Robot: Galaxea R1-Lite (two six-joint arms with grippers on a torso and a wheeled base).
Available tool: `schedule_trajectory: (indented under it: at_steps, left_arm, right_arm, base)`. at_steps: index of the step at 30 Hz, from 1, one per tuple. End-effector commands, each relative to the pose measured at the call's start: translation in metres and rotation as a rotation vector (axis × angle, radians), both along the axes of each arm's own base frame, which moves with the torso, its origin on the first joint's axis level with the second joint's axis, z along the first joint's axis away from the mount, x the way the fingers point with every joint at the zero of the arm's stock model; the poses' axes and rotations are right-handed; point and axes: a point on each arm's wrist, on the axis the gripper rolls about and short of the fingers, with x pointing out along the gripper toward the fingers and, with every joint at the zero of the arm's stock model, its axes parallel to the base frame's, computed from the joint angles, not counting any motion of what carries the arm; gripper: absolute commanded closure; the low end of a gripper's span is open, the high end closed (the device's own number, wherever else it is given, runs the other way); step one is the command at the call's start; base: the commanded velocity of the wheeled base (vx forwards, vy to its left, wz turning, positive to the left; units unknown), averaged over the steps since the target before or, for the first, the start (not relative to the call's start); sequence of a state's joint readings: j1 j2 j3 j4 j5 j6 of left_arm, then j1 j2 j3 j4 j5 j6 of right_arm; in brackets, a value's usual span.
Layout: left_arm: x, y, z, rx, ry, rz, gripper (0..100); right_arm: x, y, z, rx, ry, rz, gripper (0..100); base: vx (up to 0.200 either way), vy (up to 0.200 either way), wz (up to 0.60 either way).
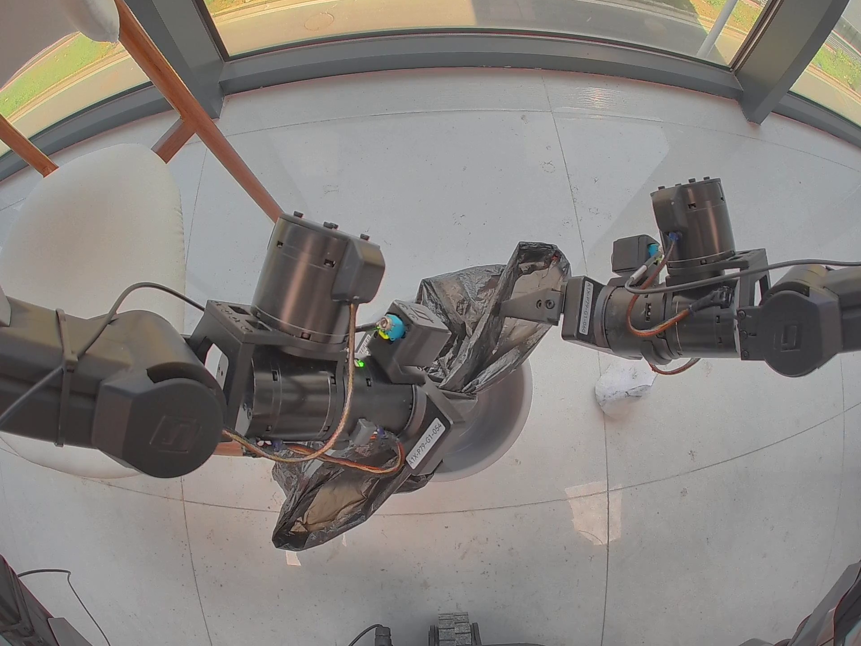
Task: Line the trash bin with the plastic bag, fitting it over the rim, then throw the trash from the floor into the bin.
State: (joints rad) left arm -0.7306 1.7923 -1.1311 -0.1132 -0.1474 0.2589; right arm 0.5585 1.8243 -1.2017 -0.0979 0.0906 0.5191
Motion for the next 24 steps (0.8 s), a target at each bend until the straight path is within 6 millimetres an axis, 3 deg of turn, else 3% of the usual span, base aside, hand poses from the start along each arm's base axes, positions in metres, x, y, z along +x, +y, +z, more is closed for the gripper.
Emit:
schedule_trajectory:
  at_steps: [1, 2, 3, 24]
  left_arm:
    - [0.000, 0.001, 0.000, 0.003, -0.006, 0.013, 100]
    - [0.000, 0.001, 0.000, 0.002, -0.007, 0.013, 100]
    - [0.000, 0.001, 0.000, 0.002, -0.007, 0.013, 100]
    - [0.002, -0.001, -0.004, -0.003, 0.018, 0.039, 100]
  right_arm:
    - [0.013, 0.006, -0.007, -0.016, -0.001, -0.029, 0]
    - [0.014, 0.006, -0.007, -0.018, -0.002, -0.029, 0]
    - [0.014, 0.007, -0.007, -0.018, -0.001, -0.029, 100]
    - [0.009, 0.022, -0.016, -0.041, 0.014, -0.022, 100]
  base:
    - [0.000, 0.000, 0.00]
    - [0.000, 0.000, 0.00]
    - [0.000, 0.000, 0.00]
    - [0.000, 0.000, 0.00]
